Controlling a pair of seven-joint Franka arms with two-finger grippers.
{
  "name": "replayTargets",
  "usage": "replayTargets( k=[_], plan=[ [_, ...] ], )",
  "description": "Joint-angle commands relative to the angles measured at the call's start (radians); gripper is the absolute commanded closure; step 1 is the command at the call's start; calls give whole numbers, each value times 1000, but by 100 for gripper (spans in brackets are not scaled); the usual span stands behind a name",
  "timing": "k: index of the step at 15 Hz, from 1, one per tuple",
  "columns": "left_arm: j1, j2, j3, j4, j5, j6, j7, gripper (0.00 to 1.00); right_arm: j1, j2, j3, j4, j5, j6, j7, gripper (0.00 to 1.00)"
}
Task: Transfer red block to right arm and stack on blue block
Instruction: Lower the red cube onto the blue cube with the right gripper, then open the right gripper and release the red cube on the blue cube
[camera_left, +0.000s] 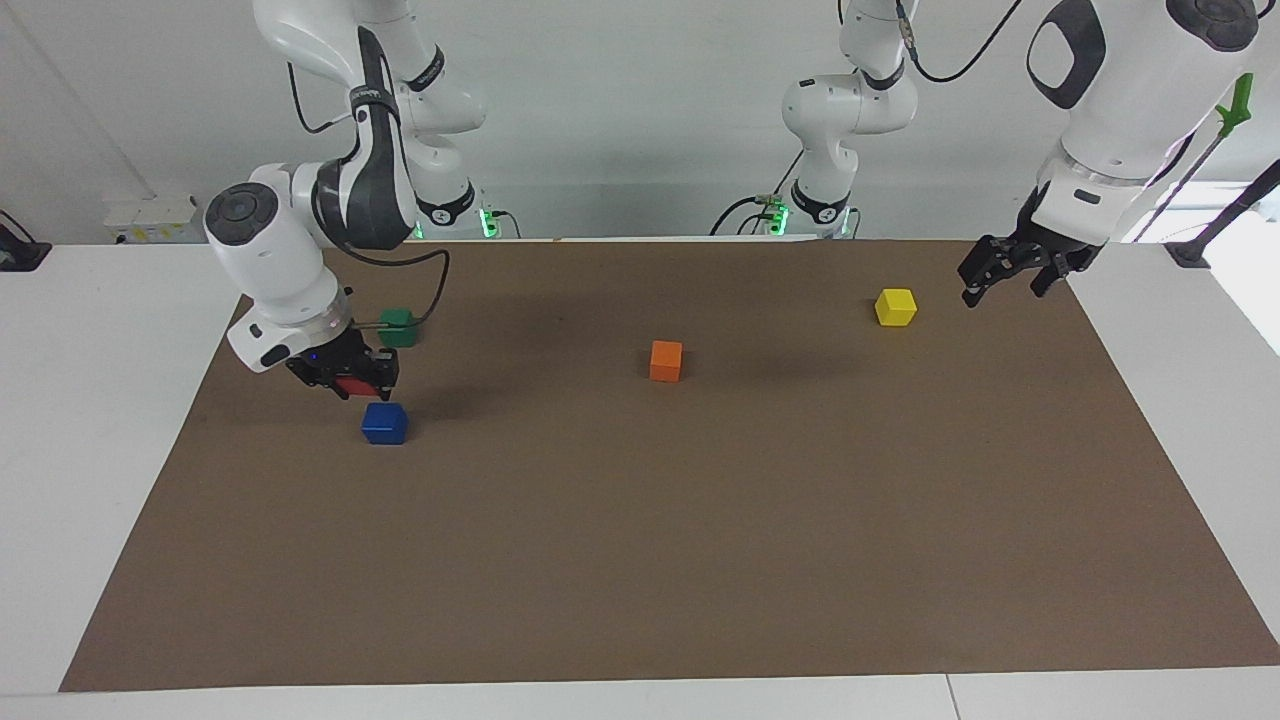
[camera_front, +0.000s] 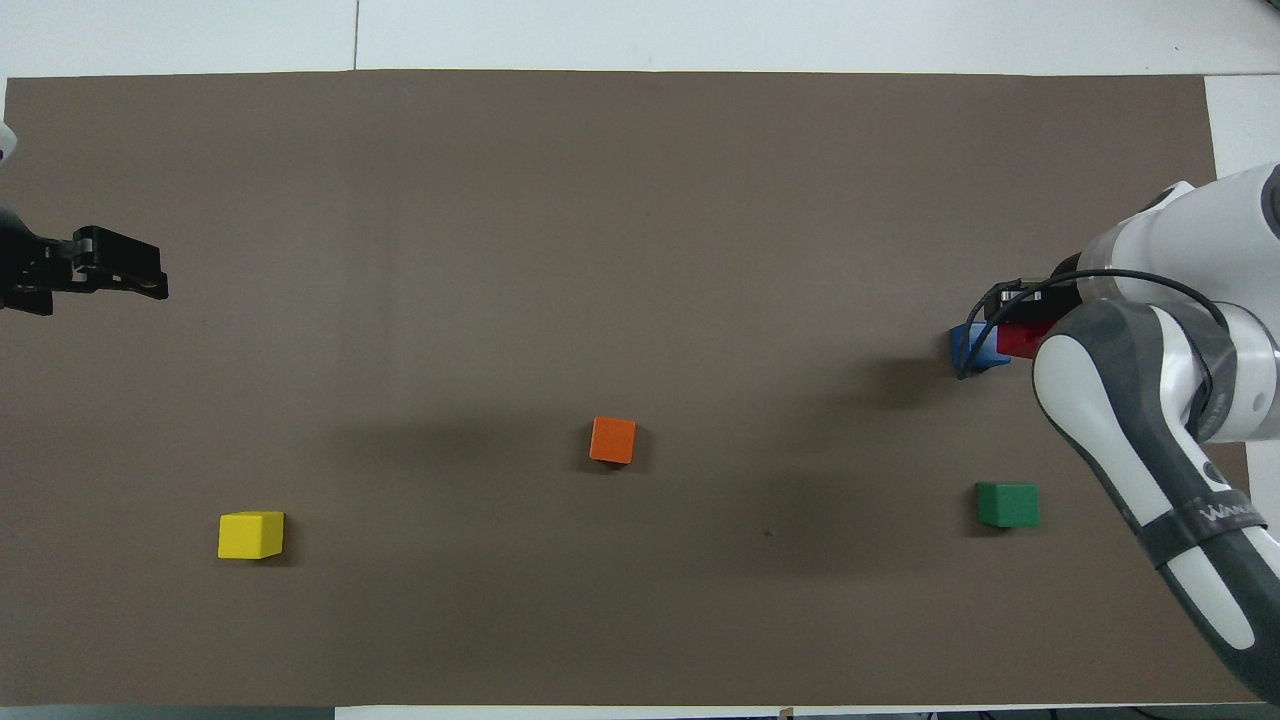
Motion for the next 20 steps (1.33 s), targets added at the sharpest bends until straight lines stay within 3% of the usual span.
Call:
replayTargets(
  k=[1, 7, 20],
  plan=[
    [-17, -18, 18, 9, 21, -53, 26, 0, -2, 25, 6, -31, -49, 93, 61, 100],
    [-10, -69, 10, -45, 21, -61, 110, 0, -4, 88, 8, -33, -49, 173, 110, 100],
    [-8, -82, 10, -53, 21, -67, 103, 0, -4, 89, 10, -77, -49, 178, 137, 100]
  ],
)
